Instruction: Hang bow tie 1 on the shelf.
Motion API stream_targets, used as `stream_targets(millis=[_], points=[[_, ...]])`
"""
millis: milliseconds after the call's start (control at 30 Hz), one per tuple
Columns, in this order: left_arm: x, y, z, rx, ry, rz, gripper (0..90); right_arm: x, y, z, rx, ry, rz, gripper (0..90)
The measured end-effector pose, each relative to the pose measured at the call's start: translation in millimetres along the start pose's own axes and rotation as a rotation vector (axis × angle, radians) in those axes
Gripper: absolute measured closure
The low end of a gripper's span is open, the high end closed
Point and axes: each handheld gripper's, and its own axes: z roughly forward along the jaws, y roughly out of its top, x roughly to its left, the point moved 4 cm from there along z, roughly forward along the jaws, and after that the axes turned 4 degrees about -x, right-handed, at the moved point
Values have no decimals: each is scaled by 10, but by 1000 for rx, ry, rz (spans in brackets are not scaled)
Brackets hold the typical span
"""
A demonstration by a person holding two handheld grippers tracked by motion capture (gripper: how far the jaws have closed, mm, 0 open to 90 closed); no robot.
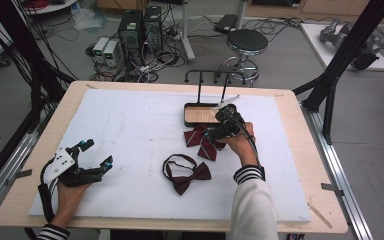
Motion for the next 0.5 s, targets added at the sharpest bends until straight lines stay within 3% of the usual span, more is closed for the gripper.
stream_targets(millis=[67,333,500], points=[[2,0,0,0,1,-3,98,1,-3,21,13,-14,-8,231],[2,0,-3,2,-1,2,98,1,-38,116,55,16,24,287],[1,0,-3,0,0,2,97,-9,-54,175,82,5,33,329]])
